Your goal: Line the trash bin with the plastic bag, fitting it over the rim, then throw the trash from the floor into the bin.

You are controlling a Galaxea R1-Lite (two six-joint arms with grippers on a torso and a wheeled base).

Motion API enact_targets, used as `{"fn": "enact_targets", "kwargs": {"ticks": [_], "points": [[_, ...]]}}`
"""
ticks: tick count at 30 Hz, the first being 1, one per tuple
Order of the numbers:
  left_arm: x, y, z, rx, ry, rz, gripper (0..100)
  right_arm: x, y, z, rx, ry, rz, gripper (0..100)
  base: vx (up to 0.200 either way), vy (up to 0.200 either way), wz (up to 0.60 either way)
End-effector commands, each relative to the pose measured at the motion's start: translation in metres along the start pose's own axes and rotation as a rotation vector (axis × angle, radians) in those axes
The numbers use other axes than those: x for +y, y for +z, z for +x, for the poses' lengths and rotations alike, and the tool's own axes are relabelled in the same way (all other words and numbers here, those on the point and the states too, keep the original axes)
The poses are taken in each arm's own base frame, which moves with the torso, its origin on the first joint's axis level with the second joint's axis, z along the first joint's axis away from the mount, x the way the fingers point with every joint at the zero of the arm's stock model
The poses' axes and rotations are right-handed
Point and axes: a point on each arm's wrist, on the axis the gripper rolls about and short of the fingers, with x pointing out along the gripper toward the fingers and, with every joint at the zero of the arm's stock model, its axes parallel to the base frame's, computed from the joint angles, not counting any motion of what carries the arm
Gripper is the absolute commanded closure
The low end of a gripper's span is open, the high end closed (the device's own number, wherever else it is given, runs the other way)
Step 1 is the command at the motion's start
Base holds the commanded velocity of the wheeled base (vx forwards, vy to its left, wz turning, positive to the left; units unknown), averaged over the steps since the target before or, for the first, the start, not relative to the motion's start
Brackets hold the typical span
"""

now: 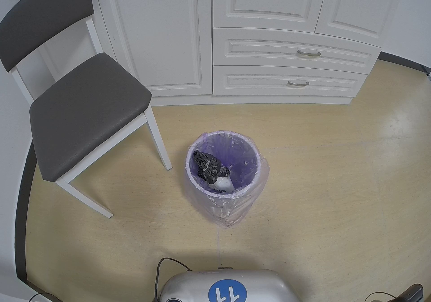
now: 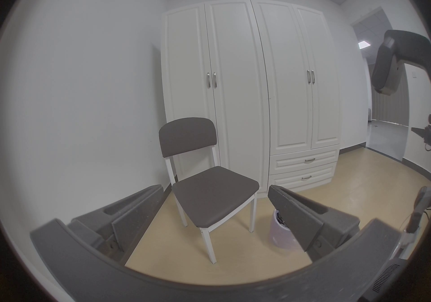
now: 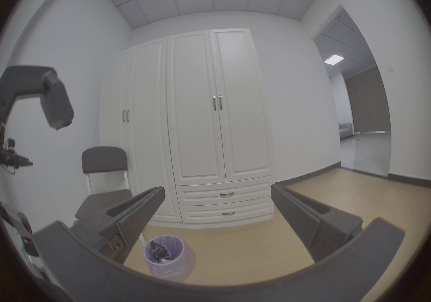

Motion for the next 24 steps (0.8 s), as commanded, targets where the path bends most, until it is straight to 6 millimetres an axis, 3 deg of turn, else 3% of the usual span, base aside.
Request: {"fn": "enact_targets", "kwargs": {"ticks": [1,9,24], "points": [[0.000,-0.003,-0.004,-0.017,-0.009,0.001,0,0.000,-0.001,-0.002,-0.013,0.020,-0.044,0,0.000,0.000,0.00],[-0.006,-0.025,-0.001,0.000,-0.073,0.016,0,0.000,-0.007,0.001,-0.069,0.023,-0.107,0,0.000,0.000,0.00],[-0.014,-0.082,0.040,-0.148,-0.050,0.058,0,-0.003,-0.045,0.005,-0.063,0.013,-0.204,0,0.000,0.000,0.00]]}}
